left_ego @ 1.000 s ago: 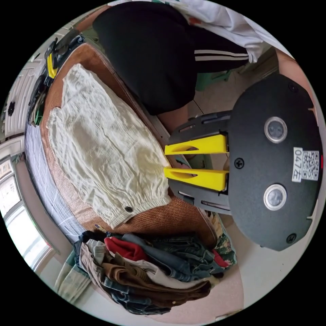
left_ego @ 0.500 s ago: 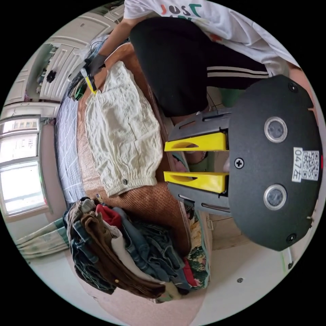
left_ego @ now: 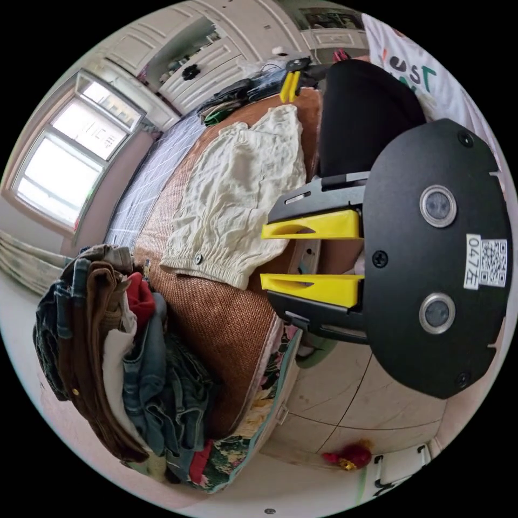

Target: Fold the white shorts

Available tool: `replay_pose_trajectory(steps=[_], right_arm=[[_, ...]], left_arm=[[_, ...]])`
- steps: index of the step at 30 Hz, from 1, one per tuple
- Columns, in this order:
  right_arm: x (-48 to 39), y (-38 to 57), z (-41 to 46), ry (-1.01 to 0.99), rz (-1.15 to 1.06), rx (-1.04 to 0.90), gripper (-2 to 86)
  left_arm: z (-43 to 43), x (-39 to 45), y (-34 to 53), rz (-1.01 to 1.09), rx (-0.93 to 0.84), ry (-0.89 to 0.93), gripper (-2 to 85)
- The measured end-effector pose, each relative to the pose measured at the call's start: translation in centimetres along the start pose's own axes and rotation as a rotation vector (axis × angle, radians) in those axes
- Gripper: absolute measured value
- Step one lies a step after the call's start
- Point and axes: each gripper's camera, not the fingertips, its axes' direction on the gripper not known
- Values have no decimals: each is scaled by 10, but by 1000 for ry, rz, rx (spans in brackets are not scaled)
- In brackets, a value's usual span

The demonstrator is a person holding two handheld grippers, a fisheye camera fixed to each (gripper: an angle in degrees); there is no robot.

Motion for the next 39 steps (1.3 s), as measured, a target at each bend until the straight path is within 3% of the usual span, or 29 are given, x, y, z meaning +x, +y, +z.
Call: replay_pose_trajectory(steps=[6,11,20,26,32,36,39], right_arm=[[-17,15,25,29,-14,40,43],[-25,11,44,156,-78,-52,6],[6,19,-11,212,39,87,-4],[83,-48,4,283,109,83,-3],[205,-127,120,219,218,-124,5],[270,-116,204,208,454,-216,75],[285,-74,215,183,570,-151,120]], left_arm=[[2,-12,16,43,43,-30,8],[-22,-14,27,84,120,-53,-2],[-68,16,18,100,243,-28,-4],[-52,84,-78,114,266,-136,-5],[52,126,-235,54,145,-230,5],[142,149,-301,-20,-14,-288,108],[152,183,-291,46,-31,-317,156]])
